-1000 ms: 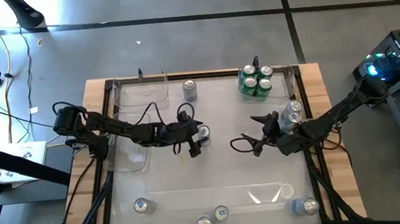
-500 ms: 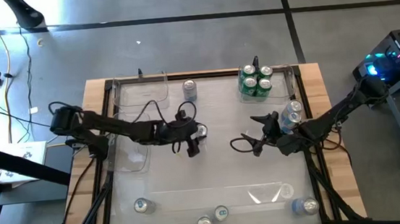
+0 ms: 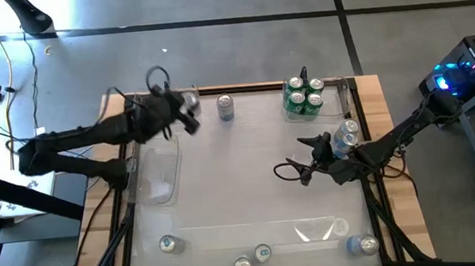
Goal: Sort soda cans
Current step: Put the center blue soda can into the top left transparent bin
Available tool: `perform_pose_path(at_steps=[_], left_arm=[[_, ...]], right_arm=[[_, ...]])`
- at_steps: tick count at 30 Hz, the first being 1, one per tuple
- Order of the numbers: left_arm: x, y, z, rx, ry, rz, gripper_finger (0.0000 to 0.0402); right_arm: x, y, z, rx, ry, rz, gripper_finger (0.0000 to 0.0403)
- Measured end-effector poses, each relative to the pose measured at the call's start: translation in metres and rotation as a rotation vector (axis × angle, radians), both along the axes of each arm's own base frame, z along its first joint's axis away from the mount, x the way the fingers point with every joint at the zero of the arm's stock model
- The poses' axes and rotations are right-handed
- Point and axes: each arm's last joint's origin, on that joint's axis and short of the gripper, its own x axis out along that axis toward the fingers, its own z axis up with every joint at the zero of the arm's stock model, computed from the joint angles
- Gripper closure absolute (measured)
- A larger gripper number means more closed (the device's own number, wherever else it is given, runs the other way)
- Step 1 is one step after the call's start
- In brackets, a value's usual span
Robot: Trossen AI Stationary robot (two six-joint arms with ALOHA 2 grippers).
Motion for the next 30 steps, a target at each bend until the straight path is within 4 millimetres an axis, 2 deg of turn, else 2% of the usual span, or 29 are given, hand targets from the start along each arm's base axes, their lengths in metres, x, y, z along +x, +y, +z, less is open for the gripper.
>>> perform_pose_path(at_steps=[4, 9, 13, 19, 30], left_arm=[[-0.017, 0.034, -0.002, -0.033, -0.030, 0.068, 0.0171], [-0.025, 0.074, -0.023, -0.083, -0.028, 0.139, 0.0171], [-0.027, 0.097, -0.045, -0.108, -0.050, 0.165, 0.0171], [-0.022, 0.117, -0.071, -0.147, -0.076, 0.169, 0.0171], [-0.008, 0.128, -0.104, -0.242, 0.001, 0.150, 0.0171]], right_arm=[[0.000, 0.000, 0.000, -0.006, -0.007, -0.017, 0.0018], [0.000, 0.000, 0.001, -0.005, -0.011, -0.019, 0.0018], [0.000, 0.000, 0.001, -0.001, -0.014, -0.020, 0.0018], [0.000, 0.000, 0.001, 0.008, -0.020, -0.022, 0.0018], [0.000, -0.001, 0.001, 0.027, -0.034, -0.029, 0.0018]])
